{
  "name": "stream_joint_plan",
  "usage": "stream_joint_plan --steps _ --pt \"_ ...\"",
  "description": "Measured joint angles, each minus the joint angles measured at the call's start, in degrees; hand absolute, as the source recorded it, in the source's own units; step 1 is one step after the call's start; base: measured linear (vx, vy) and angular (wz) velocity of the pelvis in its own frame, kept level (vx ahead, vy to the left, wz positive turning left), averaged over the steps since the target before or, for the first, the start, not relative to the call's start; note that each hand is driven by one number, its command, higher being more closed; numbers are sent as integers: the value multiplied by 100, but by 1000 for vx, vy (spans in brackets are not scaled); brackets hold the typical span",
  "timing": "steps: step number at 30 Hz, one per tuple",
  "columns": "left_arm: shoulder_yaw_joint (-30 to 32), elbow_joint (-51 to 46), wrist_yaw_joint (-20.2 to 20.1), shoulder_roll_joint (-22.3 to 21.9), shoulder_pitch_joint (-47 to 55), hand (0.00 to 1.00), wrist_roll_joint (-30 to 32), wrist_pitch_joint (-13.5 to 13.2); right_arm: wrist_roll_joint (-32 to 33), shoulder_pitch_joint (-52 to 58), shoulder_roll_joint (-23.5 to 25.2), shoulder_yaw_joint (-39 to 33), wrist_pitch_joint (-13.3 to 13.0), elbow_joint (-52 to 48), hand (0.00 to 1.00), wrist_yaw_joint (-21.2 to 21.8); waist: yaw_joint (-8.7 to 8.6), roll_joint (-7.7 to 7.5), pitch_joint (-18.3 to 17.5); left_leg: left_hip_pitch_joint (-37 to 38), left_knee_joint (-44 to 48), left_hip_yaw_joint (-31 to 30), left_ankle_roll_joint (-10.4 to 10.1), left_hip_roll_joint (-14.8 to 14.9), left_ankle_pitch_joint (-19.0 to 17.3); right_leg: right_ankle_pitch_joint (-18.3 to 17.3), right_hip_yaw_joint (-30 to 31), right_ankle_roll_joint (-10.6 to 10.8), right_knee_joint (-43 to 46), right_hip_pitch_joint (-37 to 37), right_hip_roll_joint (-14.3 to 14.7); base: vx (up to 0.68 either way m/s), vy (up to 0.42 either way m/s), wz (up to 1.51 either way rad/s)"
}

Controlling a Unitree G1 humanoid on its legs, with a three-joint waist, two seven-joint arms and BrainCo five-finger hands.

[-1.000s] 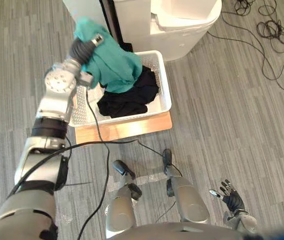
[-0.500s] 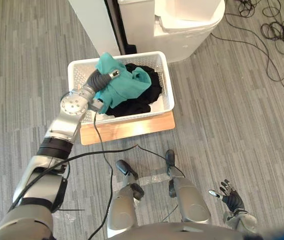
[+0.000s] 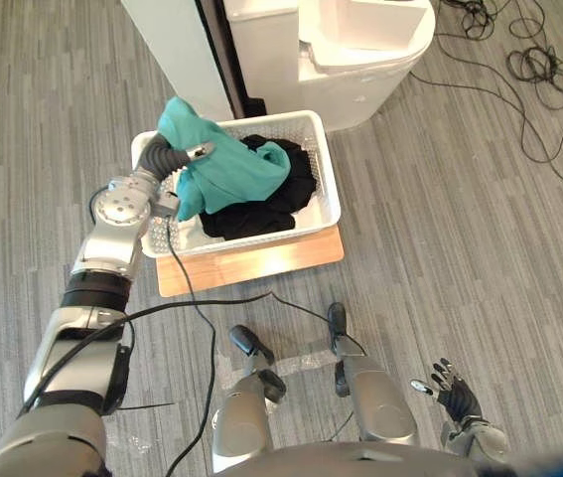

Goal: Tidy the bed and pick cloth on bed and put in laundry

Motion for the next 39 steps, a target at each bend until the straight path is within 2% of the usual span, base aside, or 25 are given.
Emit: stream_joint_plan --steps 6,8,10,14,19,22,25,28,31,35,36,39 --pt "179 -34 -571 6 80 0 -384 0 -54 14 31 8 198 59 0 -25 16 24 -50 284 -2 -25 -10 -8 -22 1 -84 1 -100 360 -17 0 5 3" --pt "210 -96 -835 11 256 0 -385 -2 -54 25 43 17 307 94 0 -64 38 57 -253 308 -3 -36 -23 -8 -41 1 -102 2 -138 406 -18 14 -2 7" --pt "198 -104 -1283 10 449 0 -376 0 -54 26 47 16 479 126 0 -79 94 108 -388 435 -4 -80 -45 -6 -61 -1 -129 2 -202 585 -17 19 -3 9" --pt "139 -104 -1596 10 615 0 -365 -1 -54 25 50 13 627 211 0 -58 164 156 -589 498 -5 -142 -51 -7 -70 -2 -182 2 -258 711 -22 -1 -5 9" --pt "142 -238 -1440 40 726 0 -833 -125 -114 31 87 -11 752 481 0 -34 191 157 -830 587 -7 -188 -44 -19 -81 -4 -277 5 -340 874 -35 -12 -2 6" --pt "206 -717 -1341 62 905 0 -1510 -198 -281 96 87 -185 780 602 0 -12 202 173 -887 782 -8 -239 -59 -44 -110 -33 -335 39 -380 1117 -66 4 9 10" --pt "484 -1004 -1307 33 1262 0 -2185 -207 -293 253 93 -355 867 692 0 47 204 175 -1126 943 -9 -354 -74 -70 -155 -94 -456 62 -421 1370 -98 39 2 20" --pt "935 -1137 -1146 -144 1810 0 -2857 -77 -395 269 89 -552 988 888 0 143 275 169 -1337 1088 -9 -524 -80 -109 -193 -154 -641 90 -495 1663 -140 42 -1 28" --pt "1273 -1184 -910 -496 2534 0 -2826 -74 -468 231 76 -640 1099 914 0 294 395 150 -1452 1294 -8 -633 -77 -178 -243 -281 -779 149 -490 1936 -204 34 23 27" --pt "1520 -1235 -576 -954 3438 0 -2851 -37 -500 193 78 -639 1117 915 0 504 567 106 -1675 1371 -8 -730 -27 -274 -354 -454 -936 213 -471 2069 -311 15 36 19" --pt "1636 -1233 -512 -1098 3699 0 -2853 26 -502 114 83 -639 1117 919 0 551 617 28 -1733 1376 -8 -777 -21 -308 -375 -490 -983 228 -448 2086 -345 34 44 23" --pt "1943 -920 -324 -1542 4337 0 -2880 114 -501 -74 84 -665 1120 1037 0 684 686 -13 -1765 1418 -8 -853 13 -408 -444 -558 -1075 301 -413 2174 -447 55 50 17"
